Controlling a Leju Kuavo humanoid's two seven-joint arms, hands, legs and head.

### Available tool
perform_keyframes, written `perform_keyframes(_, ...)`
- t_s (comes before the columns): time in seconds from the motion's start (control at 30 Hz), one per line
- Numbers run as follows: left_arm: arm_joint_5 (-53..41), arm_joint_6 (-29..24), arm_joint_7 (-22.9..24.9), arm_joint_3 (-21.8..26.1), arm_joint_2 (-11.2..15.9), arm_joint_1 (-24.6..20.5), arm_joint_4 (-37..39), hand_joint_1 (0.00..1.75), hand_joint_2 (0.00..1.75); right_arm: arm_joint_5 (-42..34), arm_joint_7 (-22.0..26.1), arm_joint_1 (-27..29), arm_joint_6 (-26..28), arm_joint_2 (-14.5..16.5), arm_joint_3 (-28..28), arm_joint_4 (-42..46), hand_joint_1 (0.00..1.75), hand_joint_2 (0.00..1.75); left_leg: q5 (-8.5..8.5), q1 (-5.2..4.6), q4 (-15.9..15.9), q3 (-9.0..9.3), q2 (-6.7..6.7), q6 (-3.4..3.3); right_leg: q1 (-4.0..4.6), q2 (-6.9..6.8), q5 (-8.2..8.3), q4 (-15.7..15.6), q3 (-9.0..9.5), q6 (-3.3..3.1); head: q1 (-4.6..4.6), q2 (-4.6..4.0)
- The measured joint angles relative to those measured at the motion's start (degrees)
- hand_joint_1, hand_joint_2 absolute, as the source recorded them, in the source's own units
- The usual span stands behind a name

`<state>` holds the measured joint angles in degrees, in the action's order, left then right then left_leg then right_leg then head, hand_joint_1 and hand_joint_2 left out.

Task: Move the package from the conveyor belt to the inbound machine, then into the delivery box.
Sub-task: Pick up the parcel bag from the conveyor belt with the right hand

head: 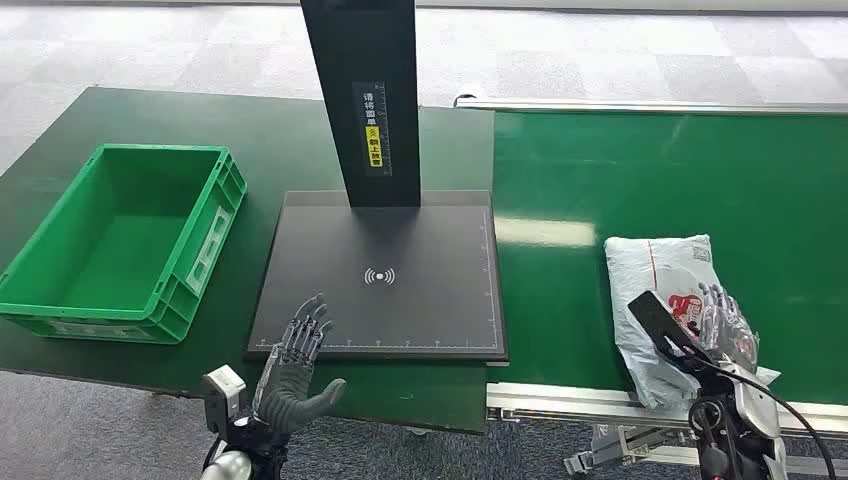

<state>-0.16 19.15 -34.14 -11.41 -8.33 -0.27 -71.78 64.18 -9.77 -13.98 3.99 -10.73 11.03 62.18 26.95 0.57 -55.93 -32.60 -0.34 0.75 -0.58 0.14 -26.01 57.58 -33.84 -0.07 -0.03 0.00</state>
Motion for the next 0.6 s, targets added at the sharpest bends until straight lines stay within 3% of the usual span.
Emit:
perform_keyframes(0.13, -0.39, -0.9, 0.95, 0.41, -0.22, 0.16, -0.69, 0.0, 1.75, 4.18, -3.53, -0.12, -4.52, -1.14, 0.88, -3.47, 0.0, 1.75, 0.0, 0.0, 0.0, -0.03, -0.03, 0.0, 0.0, -0.04, -0.01, 0.0, 0.01, 0.01, -0.02, 0.0)
perform_keyframes(0.47, -1.45, -1.73, 1.75, 1.2, -1.22, 1.11, -1.77, 0.0, 1.75, 8.13, -3.63, -2.32, -9.32, -1.67, 1.19, -8.97, 0.0, 1.75, 0.02, 0.02, 0.0, 0.23, -0.01, -0.01, 0.03, -0.04, -0.08, -0.02, 0.28, 0.09, -0.01, 0.0)
perform_keyframes(0.5, -1.55, -1.77, 1.75, 1.25, -1.28, 1.13, -1.77, 0.0, 1.75, 8.29, -3.53, -2.53, -9.57, -1.61, 1.19, -9.24, 0.1, 1.75, 0.03, 0.02, 0.0, 0.28, -0.01, -0.04, 0.03, -0.04, -0.09, -0.03, 0.34, 0.1, -0.01, 0.0)
perform_keyframes(0.6, -1.67, -1.89, 1.73, 1.37, -1.39, 1.13, -1.77, 0.0, 1.75, 8.51, -2.52, -3.16, -10.56, -1.44, 1.18, -10.09, 1.4, 1.75, 0.11, 0.02, 0.01, 0.49, 0.0, -0.13, 0.03, -0.03, -0.1, -0.07, 0.58, 0.12, 0.0, 0.0)
